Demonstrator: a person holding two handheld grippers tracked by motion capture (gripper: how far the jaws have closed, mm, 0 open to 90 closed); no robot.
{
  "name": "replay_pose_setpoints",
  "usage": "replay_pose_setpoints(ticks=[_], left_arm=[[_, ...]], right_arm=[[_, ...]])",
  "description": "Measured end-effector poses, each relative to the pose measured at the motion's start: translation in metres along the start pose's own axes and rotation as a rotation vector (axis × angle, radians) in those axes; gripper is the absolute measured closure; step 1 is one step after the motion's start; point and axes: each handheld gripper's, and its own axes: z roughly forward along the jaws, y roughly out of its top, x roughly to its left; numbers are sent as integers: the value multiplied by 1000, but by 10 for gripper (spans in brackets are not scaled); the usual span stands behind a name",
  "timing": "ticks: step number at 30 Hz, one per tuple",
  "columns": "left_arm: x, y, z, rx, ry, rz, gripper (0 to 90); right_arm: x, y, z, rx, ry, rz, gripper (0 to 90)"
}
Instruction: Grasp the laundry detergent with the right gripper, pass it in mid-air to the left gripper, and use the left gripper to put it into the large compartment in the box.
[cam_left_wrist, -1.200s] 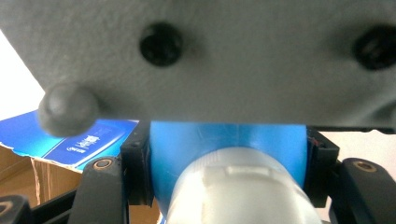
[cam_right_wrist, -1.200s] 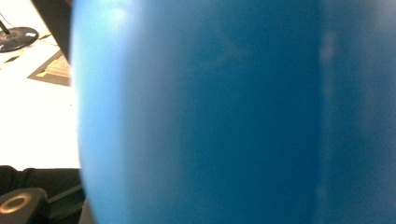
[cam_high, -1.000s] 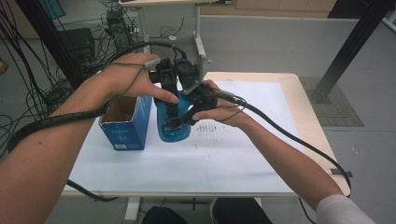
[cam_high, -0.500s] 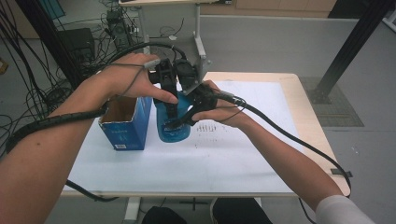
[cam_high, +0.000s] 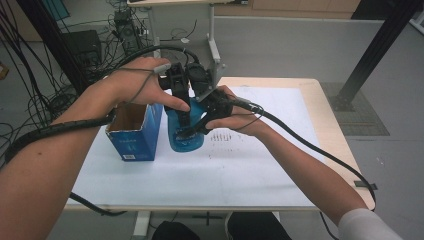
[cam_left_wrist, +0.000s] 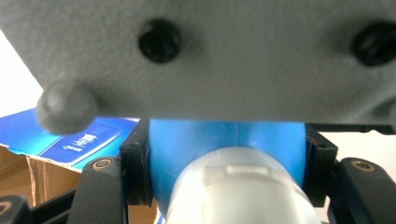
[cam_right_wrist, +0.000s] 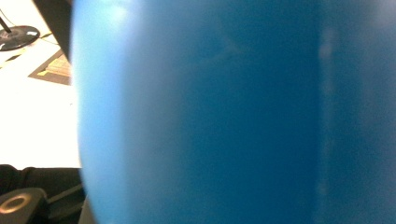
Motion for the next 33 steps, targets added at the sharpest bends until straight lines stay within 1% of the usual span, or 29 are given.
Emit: replay_pose_setpoints(ticks=[2, 10, 33], left_arm=[[0, 0, 0, 5, -5, -4, 380], [1, 0, 0, 9, -8, -9, 381], [0, -1, 0, 10, 0, -17, 381]], right_arm=[[0, 0, 1, -3, 6, 7, 436], [-1, 0, 1, -7, 9, 0, 436], [-1, 0, 2, -5, 10, 1, 433]])
